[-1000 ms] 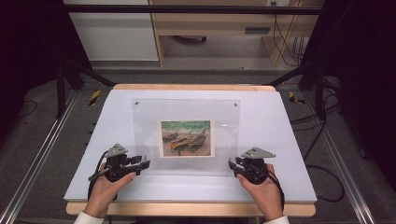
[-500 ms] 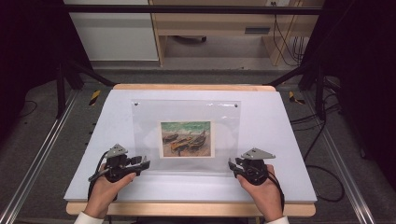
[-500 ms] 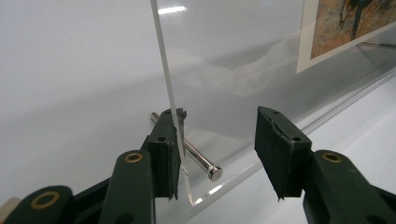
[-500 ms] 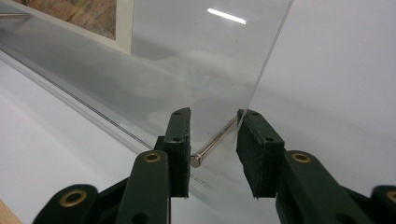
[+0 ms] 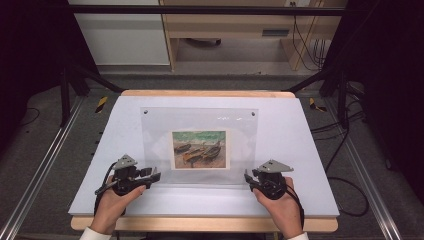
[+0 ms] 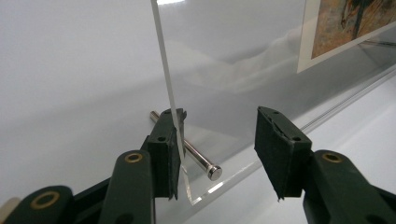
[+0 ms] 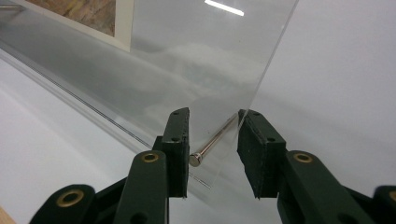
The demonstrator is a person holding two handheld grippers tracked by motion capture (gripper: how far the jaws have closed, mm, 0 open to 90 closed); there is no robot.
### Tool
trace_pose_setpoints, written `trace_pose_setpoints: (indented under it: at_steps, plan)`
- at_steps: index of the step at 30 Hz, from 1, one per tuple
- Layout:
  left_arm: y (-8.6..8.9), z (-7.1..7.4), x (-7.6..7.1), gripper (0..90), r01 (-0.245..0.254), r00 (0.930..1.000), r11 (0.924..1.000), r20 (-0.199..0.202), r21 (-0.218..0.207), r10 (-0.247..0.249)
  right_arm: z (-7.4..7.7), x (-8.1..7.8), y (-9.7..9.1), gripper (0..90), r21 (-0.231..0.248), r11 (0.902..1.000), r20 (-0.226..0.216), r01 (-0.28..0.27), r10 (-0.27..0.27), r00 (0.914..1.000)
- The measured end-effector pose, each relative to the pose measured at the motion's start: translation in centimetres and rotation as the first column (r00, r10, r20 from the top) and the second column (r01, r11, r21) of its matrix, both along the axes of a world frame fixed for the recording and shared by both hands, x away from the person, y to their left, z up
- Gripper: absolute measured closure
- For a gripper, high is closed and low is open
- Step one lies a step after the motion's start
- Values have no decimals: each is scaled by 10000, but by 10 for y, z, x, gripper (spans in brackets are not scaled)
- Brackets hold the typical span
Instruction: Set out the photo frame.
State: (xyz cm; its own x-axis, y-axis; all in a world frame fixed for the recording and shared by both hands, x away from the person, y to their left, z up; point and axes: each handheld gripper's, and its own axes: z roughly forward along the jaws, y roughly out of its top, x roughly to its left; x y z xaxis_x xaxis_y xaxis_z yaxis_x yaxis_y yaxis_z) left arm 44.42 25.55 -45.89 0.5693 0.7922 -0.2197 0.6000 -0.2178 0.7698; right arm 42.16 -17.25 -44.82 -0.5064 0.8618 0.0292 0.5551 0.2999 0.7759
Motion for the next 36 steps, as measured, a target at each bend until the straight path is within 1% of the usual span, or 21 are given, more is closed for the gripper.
trace_pose_setpoints:
  at_steps: [3,5,10,12,16,21,29,36]
  plan:
    - [-1,-1,-2,511,7,10000,9999,20,114,-7,0,-1,0,645,-32,10000,11,-25,25,10000]
    - [-1,-1,-3,511,22,10000,9999,-5,162,-21,-1,-2,0,645,-169,9998,12,-84,84,10000]
    - [-1,-2,-4,511,39,10000,9997,-21,241,-38,-2,-3,1,644,-175,9998,-21,-73,73,10000]
    - [-1,-2,-4,511,42,10000,9997,-22,246,-41,-2,-4,2,644,-190,9998,-63,-37,35,10000]
    - [-2,-2,-5,511,2,10000,9997,45,245,-3,-2,-4,1,641,-212,9998,-12,-60,60,10000]
    - [-2,-2,-6,511,20,10000,9997,30,260,-20,-2,-4,1,640,-235,9997,45,-119,120,9999]
    - [-3,-3,-7,511,19,10000,9996,30,288,-20,-3,-5,1,639,-194,9998,-32,-104,104,9999]
    - [-3,-3,-9,511,-7,10000,9995,20,305,7,-3,-5,1,636,-249,9996,-31,-126,125,9999]
